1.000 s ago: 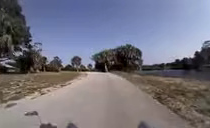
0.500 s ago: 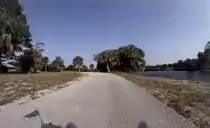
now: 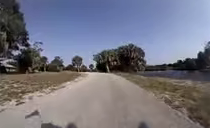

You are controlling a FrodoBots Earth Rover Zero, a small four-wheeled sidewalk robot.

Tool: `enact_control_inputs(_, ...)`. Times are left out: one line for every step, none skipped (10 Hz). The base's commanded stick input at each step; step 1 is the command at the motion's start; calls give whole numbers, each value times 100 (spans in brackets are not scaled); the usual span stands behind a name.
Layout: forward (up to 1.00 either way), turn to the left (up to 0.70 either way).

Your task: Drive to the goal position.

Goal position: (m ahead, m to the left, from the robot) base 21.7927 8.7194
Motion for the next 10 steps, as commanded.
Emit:
enact_control_inputs(100,3)
enact_control_inputs(100,3)
enact_control_inputs(100,3)
enact_control_inputs(100,2)
enact_control_inputs(100,2)
enact_control_inputs(100,2)
enact_control_inputs(100,2)
enact_control_inputs(100,2)
enact_control_inputs(100,2)
enact_control_inputs(100,2)
